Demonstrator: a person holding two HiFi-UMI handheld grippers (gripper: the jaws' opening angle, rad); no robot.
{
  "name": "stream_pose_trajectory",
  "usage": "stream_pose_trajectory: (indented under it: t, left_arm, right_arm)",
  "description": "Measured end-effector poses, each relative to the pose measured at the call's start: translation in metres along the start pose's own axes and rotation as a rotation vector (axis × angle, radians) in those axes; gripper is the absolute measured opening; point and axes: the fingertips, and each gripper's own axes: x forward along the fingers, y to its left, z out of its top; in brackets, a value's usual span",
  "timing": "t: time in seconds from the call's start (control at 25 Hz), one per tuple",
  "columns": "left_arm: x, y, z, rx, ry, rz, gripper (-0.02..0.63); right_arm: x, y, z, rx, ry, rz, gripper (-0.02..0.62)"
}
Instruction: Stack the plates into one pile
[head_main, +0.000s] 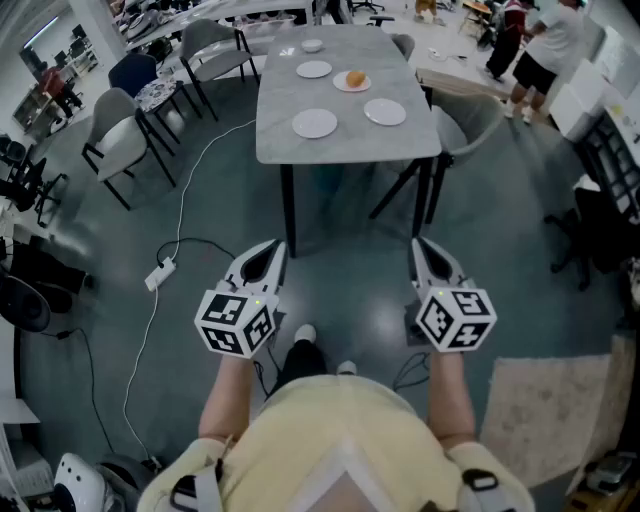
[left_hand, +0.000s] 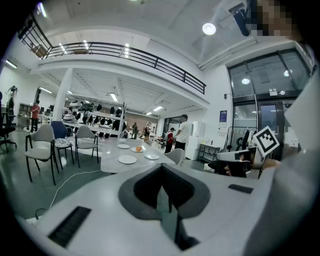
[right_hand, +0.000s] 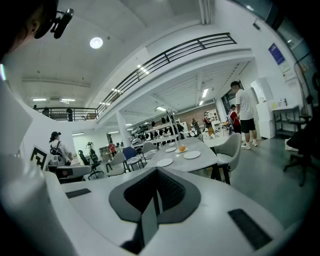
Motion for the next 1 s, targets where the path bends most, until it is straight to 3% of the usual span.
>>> stream_pose_trajectory:
  t: [0.36,0.56,0.76,1.0]
  left_arm:
    - [0.004,-0.012,0.003,-0.051,-0.02,0.024,0.002]
    - [0.004,-0.005,-0.004,-0.095,-0.01,0.064,0.003]
    - [0.02,0.002,-0.007,-0.09,-0.002,0.05,0.003]
    - [0.063,0.033,-0.014,-0.111,0.042,0.031,0.003]
  right_arm:
    - [-0.001,-0.005,-0.002,-0.048,0.013,-0.016,0.004]
    - [0.0,-0.014,-0.011,0.051,0.008,-0.012,0.005]
    - [0.017,-0.015,-0.021,0.094,0.024,0.011,0.005]
    - [0.054,-0.018,-0.014,0.236,-0.014,0.071,0.006]
